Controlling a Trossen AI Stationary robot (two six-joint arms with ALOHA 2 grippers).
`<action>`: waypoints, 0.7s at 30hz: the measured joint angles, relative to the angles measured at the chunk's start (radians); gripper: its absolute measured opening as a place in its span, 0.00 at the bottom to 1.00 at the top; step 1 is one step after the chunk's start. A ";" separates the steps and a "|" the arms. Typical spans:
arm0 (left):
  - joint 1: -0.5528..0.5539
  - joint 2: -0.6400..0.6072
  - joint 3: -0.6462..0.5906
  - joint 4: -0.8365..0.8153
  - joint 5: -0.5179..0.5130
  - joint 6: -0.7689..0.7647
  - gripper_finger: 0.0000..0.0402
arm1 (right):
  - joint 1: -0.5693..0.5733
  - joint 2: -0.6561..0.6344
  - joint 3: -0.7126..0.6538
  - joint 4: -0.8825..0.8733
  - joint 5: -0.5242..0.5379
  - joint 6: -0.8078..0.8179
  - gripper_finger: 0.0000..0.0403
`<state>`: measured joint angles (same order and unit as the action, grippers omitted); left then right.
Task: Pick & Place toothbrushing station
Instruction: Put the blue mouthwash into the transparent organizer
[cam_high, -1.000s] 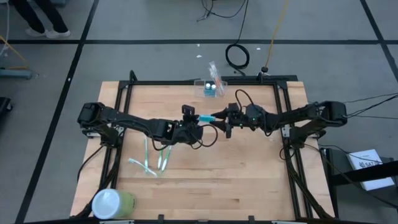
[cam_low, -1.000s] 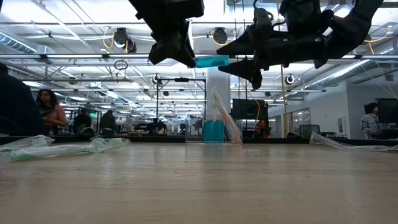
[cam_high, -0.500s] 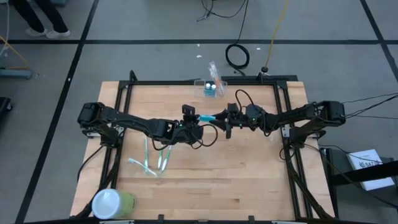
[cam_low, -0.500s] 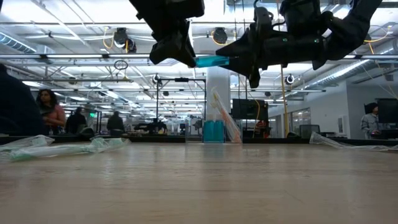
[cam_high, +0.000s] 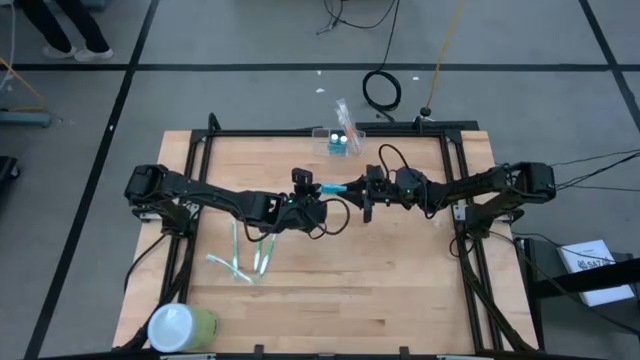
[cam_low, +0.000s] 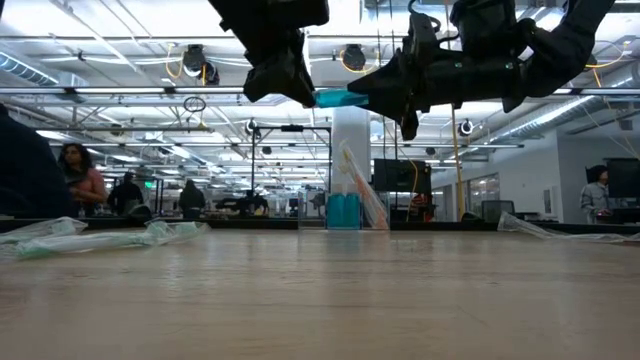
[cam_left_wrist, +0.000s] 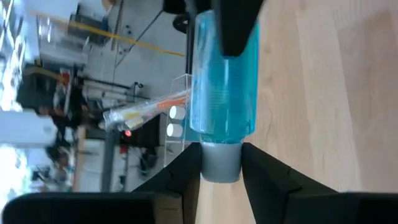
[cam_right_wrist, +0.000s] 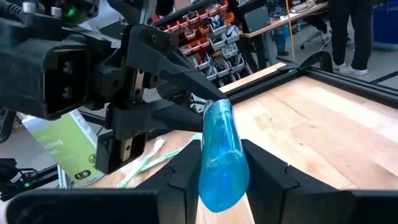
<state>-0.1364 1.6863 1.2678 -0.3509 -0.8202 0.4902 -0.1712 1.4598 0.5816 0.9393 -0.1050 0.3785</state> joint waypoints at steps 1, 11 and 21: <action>-0.002 0.000 0.000 0.010 -0.003 -0.029 0.29 | 0.000 -0.001 0.000 0.002 0.001 -0.001 0.23; -0.033 -0.013 0.050 0.075 0.034 -0.177 0.65 | 0.000 0.002 -0.001 0.012 -0.004 -0.017 0.21; -0.069 -0.107 0.048 0.136 0.166 -0.268 0.83 | -0.004 0.001 0.001 0.178 0.001 -0.072 0.21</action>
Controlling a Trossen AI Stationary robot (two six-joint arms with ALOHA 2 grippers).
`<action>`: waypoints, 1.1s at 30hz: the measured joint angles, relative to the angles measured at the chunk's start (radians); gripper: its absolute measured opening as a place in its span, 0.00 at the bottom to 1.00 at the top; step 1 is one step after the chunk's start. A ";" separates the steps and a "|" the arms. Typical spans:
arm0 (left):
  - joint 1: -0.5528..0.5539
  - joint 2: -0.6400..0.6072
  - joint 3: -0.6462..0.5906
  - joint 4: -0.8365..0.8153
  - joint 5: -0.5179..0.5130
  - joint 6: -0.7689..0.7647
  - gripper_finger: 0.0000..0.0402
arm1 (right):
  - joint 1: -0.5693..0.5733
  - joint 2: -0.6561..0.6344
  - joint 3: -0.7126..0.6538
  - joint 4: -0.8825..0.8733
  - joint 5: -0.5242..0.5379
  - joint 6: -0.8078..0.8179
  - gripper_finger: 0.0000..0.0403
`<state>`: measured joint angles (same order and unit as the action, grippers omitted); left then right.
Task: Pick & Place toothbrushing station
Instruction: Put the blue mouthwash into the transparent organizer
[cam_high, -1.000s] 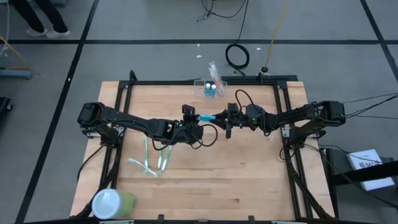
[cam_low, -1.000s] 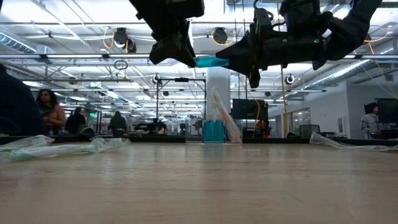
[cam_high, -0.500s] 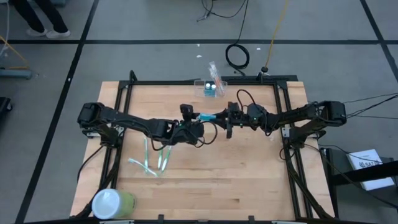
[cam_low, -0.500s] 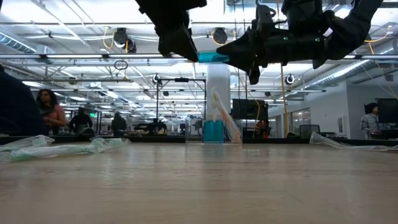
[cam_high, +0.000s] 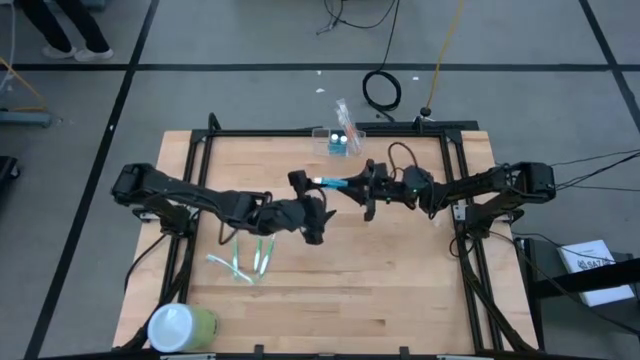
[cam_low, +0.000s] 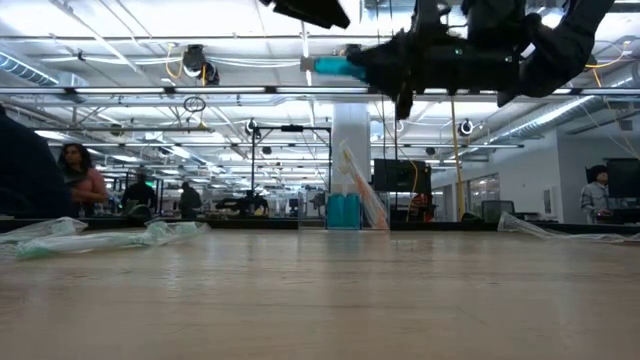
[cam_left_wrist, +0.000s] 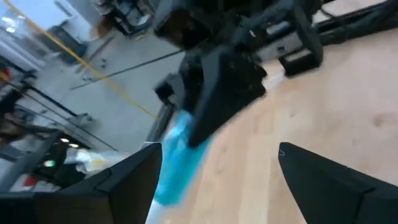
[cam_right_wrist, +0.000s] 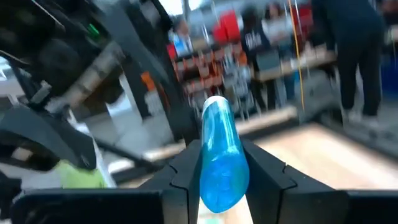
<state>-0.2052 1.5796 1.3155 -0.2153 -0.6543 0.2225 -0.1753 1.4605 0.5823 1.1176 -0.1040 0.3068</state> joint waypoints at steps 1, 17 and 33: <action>0.003 -0.009 0.000 -0.009 0.012 -0.009 0.83 | 0.000 0.000 0.000 0.037 0.000 -0.019 0.21; 0.055 -0.134 -0.001 0.247 0.078 0.079 0.72 | 0.001 0.000 0.000 0.422 -0.002 -0.257 0.21; 0.192 -0.112 0.360 -0.277 0.318 -0.130 0.64 | 0.014 0.000 0.000 0.449 -0.056 -0.304 0.21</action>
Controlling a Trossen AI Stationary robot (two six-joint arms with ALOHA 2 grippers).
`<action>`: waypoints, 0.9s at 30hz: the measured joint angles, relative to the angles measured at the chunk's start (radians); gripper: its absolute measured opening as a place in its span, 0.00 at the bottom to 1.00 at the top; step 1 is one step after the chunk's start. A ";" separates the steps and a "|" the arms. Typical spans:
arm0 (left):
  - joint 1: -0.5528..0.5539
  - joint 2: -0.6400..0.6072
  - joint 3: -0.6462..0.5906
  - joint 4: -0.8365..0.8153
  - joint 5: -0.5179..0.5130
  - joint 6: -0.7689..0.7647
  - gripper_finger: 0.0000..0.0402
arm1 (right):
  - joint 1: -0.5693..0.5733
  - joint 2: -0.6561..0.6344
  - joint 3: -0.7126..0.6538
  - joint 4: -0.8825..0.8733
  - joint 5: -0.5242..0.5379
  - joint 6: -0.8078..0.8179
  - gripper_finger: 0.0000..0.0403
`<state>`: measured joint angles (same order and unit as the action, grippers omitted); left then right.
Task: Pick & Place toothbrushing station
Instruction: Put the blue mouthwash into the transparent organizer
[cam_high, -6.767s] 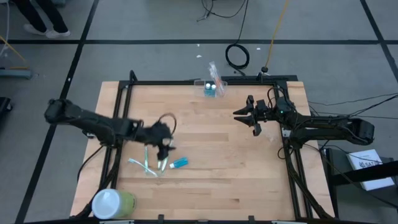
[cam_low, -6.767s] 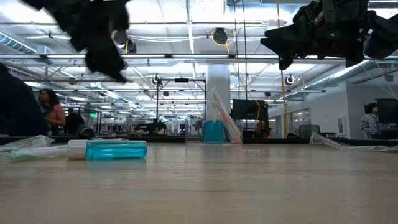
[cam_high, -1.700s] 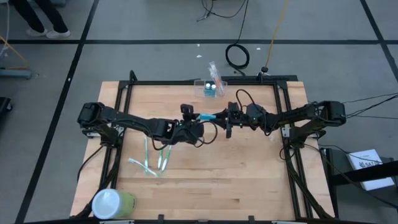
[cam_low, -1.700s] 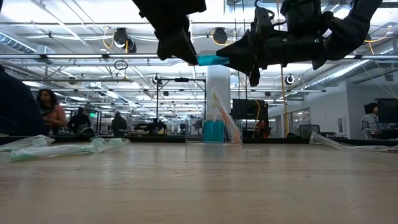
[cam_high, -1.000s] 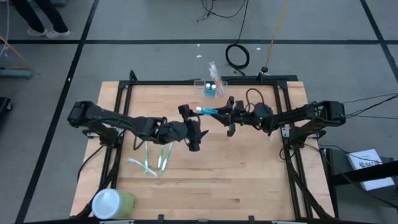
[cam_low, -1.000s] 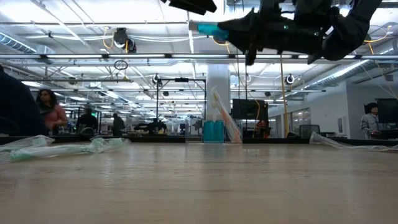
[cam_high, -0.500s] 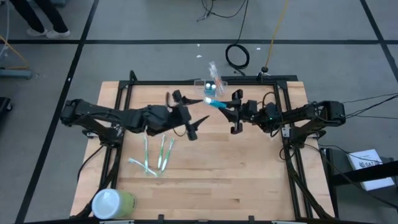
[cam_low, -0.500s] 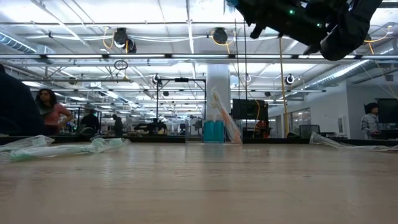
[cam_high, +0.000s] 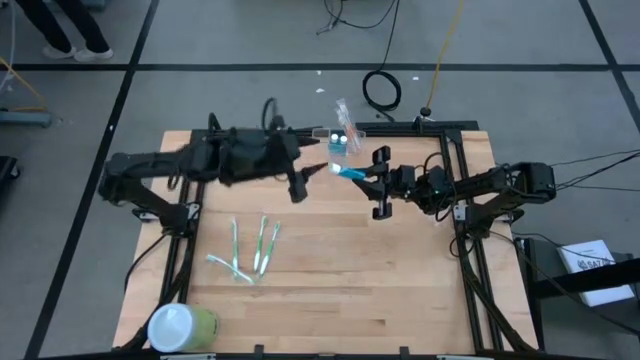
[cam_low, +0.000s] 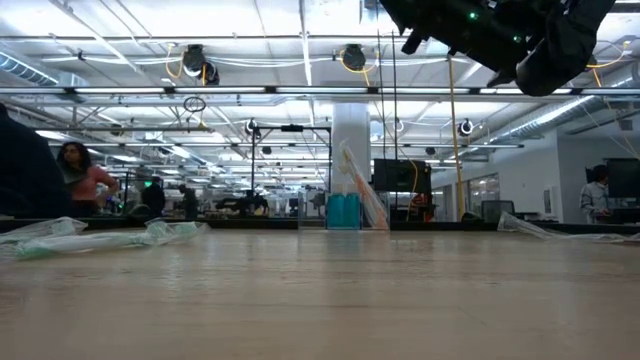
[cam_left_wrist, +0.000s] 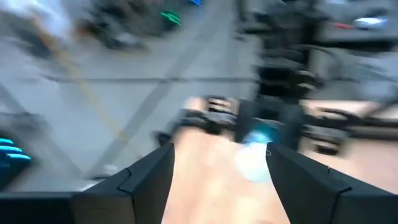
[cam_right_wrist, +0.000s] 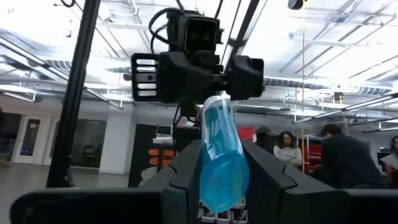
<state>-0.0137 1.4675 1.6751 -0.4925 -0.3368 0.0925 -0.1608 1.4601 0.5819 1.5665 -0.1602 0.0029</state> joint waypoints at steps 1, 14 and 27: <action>0.015 0.020 0.045 -0.048 0.073 -0.017 0.63 | 0.000 0.000 0.000 0.000 0.001 0.000 0.21; 0.099 0.165 0.189 -0.217 0.354 -0.016 0.59 | 0.011 0.000 -0.005 0.001 0.017 0.001 0.21; 0.098 0.170 0.183 -0.213 0.311 0.005 0.60 | 0.042 -0.002 0.005 0.006 -0.024 -0.012 0.21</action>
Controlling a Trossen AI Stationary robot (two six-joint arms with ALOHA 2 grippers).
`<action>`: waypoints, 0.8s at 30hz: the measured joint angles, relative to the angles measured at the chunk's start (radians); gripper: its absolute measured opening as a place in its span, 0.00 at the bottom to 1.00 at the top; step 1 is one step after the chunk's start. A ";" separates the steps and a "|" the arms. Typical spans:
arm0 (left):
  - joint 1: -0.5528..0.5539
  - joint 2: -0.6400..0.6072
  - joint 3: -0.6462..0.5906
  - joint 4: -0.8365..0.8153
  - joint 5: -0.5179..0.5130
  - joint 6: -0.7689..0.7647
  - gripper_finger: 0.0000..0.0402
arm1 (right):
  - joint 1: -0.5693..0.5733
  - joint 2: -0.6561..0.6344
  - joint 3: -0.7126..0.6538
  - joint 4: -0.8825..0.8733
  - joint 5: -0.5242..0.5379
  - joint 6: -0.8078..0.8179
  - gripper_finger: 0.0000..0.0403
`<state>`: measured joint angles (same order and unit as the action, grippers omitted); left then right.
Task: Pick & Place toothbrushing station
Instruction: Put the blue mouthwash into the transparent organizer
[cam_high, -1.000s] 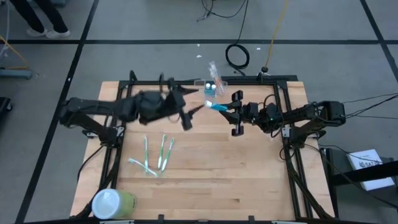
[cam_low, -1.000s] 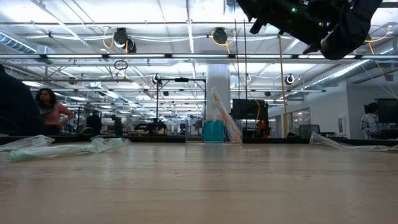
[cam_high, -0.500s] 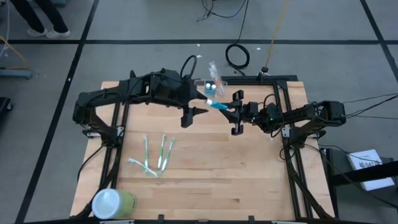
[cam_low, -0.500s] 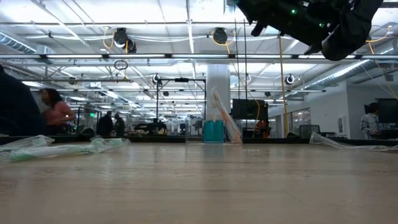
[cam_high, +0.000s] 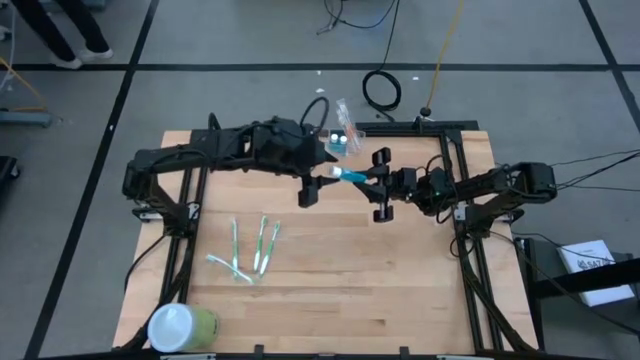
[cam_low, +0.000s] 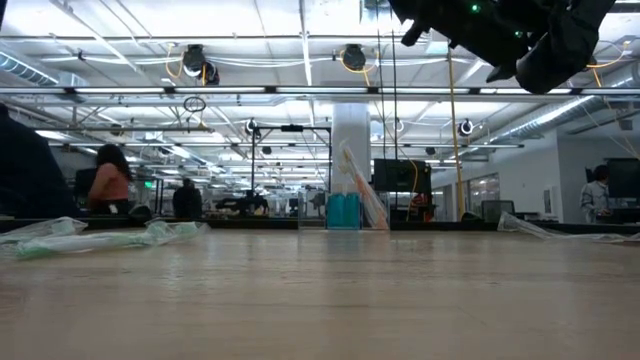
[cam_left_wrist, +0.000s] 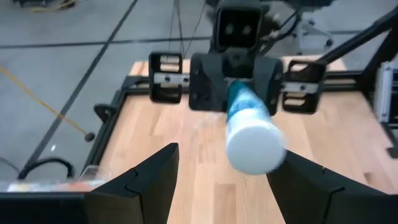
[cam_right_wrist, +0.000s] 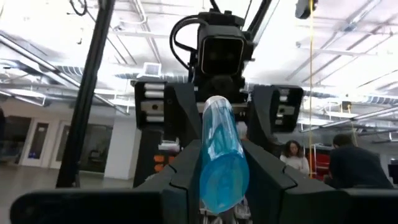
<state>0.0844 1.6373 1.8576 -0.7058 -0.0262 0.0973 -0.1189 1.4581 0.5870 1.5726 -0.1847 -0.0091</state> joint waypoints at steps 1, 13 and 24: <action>0.000 -0.002 0.001 0.000 0.013 0.002 0.60 | 0.002 -0.001 -0.002 -0.001 0.001 -0.002 0.21; -0.007 0.000 0.001 0.006 0.026 0.018 0.60 | 0.004 -0.005 -0.003 -0.003 0.000 -0.007 0.21; -0.019 -0.050 0.004 0.008 0.025 0.031 0.59 | 0.004 -0.005 -0.005 -0.003 0.000 -0.007 0.21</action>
<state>0.0650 1.5869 1.8618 -0.6978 -0.0013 0.1282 -0.1154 1.4528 0.5825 1.5696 -0.1851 -0.0158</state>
